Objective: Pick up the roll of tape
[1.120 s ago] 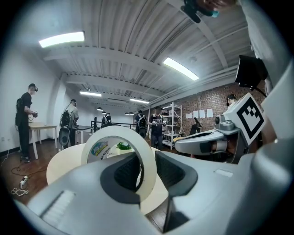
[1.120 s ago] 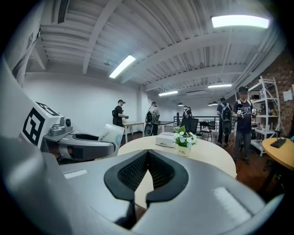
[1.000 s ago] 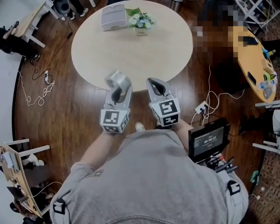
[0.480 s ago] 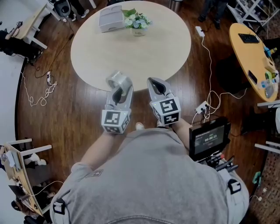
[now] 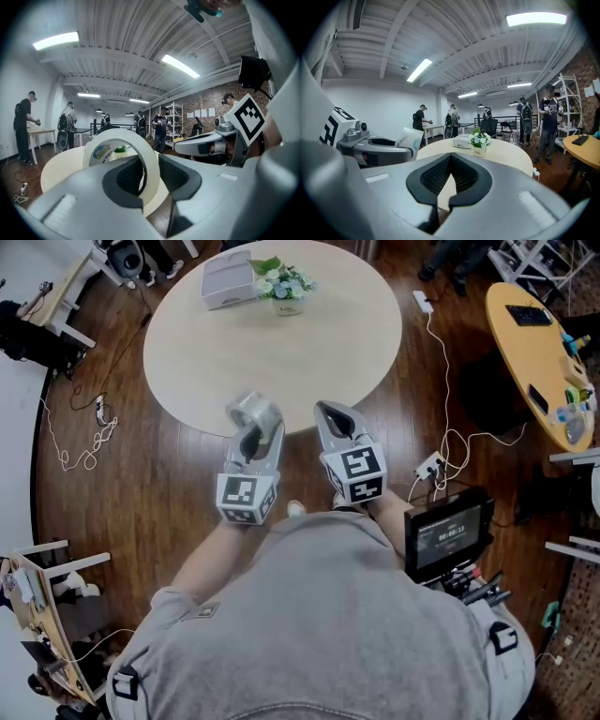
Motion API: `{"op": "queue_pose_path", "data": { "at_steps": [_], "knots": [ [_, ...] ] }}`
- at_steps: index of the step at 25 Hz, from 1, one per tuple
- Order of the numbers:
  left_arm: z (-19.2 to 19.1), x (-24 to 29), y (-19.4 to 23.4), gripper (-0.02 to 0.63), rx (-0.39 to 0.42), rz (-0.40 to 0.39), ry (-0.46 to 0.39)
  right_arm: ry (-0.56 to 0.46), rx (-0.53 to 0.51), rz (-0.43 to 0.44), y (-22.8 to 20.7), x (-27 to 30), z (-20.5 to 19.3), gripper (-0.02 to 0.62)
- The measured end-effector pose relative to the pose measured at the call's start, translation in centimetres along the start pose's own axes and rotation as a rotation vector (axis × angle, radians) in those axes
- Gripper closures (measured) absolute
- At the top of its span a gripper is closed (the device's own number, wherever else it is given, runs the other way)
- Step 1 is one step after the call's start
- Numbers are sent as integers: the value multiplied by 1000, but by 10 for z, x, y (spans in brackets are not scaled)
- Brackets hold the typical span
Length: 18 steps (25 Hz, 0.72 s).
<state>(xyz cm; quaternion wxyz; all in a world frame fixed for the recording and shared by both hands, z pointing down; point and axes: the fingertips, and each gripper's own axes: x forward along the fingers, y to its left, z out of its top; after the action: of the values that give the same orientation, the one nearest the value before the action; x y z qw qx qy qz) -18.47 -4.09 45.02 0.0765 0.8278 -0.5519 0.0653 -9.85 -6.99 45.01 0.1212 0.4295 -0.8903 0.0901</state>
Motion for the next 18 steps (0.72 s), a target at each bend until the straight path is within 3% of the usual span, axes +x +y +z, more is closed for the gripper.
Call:
{"op": "queue_pose_path", "data": {
  "at_steps": [18],
  "knots": [
    [-4,2,-1,503,3,-15,6,0,-11,-4,2,3,-1,584]
  ]
}}
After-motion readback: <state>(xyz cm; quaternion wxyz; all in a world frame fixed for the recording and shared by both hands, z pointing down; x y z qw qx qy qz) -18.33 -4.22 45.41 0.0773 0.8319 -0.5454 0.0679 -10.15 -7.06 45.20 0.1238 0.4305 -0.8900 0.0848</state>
